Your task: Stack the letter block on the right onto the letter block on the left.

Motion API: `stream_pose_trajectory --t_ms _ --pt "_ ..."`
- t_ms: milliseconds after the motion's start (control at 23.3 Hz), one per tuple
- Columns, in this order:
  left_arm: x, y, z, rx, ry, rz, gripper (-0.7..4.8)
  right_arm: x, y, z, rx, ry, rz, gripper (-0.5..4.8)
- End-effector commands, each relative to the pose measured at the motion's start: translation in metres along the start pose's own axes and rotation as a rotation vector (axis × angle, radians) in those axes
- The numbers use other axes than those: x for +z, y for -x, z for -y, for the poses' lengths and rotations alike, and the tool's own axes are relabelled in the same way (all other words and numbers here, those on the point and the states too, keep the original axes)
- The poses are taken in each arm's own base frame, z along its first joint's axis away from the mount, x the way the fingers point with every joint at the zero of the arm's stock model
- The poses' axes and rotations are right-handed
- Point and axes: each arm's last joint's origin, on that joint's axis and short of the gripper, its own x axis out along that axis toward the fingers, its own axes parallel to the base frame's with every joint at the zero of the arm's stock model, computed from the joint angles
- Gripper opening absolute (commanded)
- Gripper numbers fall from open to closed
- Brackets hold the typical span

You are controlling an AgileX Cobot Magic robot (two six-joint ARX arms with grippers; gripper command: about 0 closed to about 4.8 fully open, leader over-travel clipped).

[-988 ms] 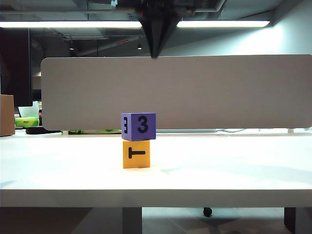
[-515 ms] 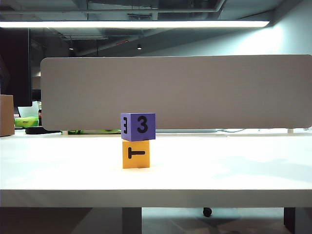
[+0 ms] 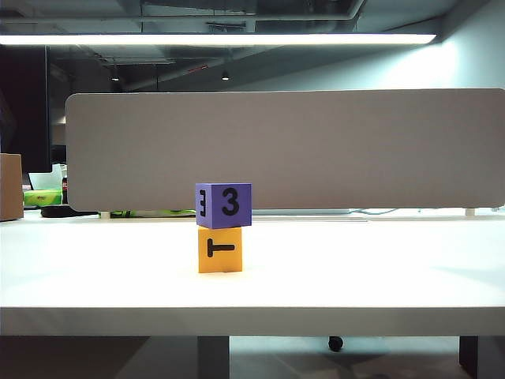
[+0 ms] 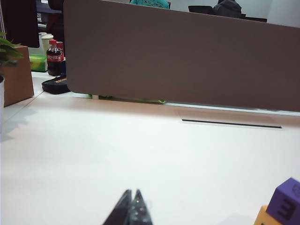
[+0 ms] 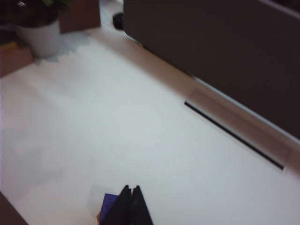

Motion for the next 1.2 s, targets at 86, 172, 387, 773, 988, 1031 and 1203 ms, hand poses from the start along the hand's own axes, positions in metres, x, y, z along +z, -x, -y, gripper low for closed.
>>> stream_pose_trajectory --t_ms 86,172,387,773,988,1031,1203 --pt "-0.020 -0.006 -0.003 0.011 -0.001 -0.011 -0.05 0.001 0.047 0.001 0.028 0.031 0.083 -0.05" --pt "-0.029 -0.009 -0.004 0.013 -0.001 -0.010 -0.05 -0.002 0.069 0.002 0.045 0.034 0.104 -0.05" --pt "-0.048 -0.012 -0.006 0.018 -0.002 -0.052 -0.05 -0.018 0.138 0.006 0.125 0.082 0.174 -0.05" --pt "-0.068 -0.011 -0.008 0.026 -0.032 -0.204 -0.05 -0.067 0.208 0.024 0.236 0.095 0.205 -0.01" --pt "-0.068 -0.011 -0.008 0.026 -0.032 -0.204 -0.05 -0.084 0.178 0.010 0.247 0.149 0.060 0.58" --pt "-0.068 -0.011 -0.008 0.026 -0.032 -0.204 -0.05 -0.085 0.171 0.007 0.250 0.158 0.034 0.58" --pt "-0.068 -0.011 -0.008 0.026 -0.032 -0.204 -0.05 -0.080 0.148 -0.003 0.244 0.166 0.013 0.53"
